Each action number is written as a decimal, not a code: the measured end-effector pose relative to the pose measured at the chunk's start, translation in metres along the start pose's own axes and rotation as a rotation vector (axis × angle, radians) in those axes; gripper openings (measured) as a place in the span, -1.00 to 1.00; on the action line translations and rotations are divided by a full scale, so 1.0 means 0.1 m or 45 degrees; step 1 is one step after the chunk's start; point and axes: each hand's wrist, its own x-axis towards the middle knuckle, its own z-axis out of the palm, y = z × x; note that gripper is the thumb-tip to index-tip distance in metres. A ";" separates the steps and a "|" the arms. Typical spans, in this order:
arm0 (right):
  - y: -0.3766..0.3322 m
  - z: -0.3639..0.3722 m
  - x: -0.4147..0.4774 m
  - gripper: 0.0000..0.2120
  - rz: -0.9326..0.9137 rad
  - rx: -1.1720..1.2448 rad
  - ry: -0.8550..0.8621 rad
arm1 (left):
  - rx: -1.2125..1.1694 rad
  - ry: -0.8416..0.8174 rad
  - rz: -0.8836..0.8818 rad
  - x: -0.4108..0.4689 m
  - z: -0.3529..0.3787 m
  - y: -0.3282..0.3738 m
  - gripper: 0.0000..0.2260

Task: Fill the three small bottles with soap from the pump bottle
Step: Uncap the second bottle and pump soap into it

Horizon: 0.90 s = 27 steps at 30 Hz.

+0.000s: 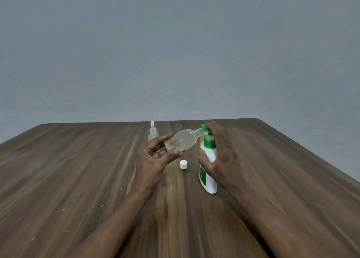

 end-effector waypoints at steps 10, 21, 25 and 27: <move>0.00 -0.01 0.01 -0.44 0.040 0.030 -0.003 | 0.102 0.044 0.003 -0.01 -0.02 -0.01 -0.64; 0.01 0.00 0.03 -0.36 -0.024 -0.032 -0.014 | 0.121 0.064 0.002 0.00 0.01 0.03 -0.62; -0.03 -0.03 0.02 -0.42 0.035 -0.011 -0.024 | 0.135 0.071 -0.007 0.00 -0.01 0.01 -0.63; -0.05 -0.04 0.01 -0.45 0.050 -0.003 -0.018 | 0.144 0.074 -0.008 -0.01 -0.02 0.01 -0.63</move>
